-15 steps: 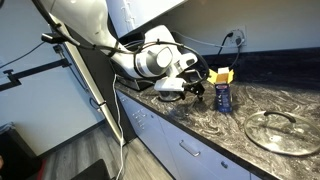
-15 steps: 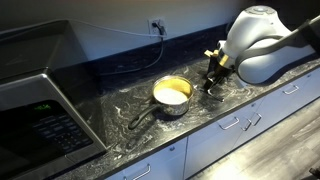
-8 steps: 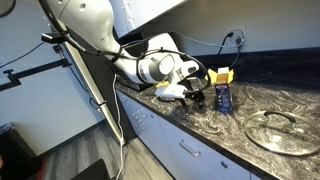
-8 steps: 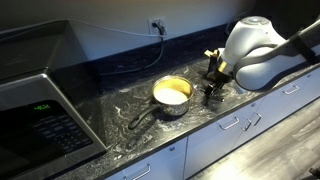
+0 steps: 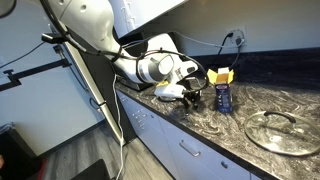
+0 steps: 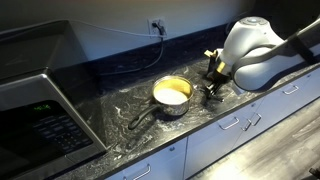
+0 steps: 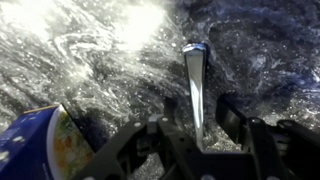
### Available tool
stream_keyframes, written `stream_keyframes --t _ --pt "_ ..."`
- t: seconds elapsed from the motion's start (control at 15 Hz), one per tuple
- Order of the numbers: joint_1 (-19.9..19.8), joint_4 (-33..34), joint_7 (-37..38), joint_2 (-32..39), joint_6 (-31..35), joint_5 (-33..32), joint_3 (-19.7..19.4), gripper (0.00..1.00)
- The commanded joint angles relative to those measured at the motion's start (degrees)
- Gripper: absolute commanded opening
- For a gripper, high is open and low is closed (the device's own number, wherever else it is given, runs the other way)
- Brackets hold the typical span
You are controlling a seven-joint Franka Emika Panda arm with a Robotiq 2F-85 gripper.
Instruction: Use the silver fork to stir the contents in the silver pot
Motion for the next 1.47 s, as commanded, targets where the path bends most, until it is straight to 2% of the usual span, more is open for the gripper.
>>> stream_keyframes --t 0.0,0.13,0.2,0.47,0.8,1.13,1.27,1.4 --pt "-0.79 0.63 -1.26 0.11 -1.42 1.14 0.45 0.16" --pt "-0.87 0.81 -1.28 0.28 -1.51 1.27 0.52 0.03" --pt "-0.84 0.85 -1.27 0.27 -1.61 1.39 0.63 0.00" --pt "0.70 -0.55 0.60 -2.69 -3.76 -0.48 -1.12 0.03" --pt "2.96 -3.64 1.86 -11.79 -10.69 -8.50 -4.83 0.03" --pt "1.47 -3.52 -1.78 -20.08 -20.44 -11.06 -2.02 0.03" --pt "1.63 -2.70 -3.70 -22.27 -26.64 -10.90 -0.48 0.03" --pt "1.57 -1.71 -7.95 -23.74 -32.94 -5.09 1.62 0.03"
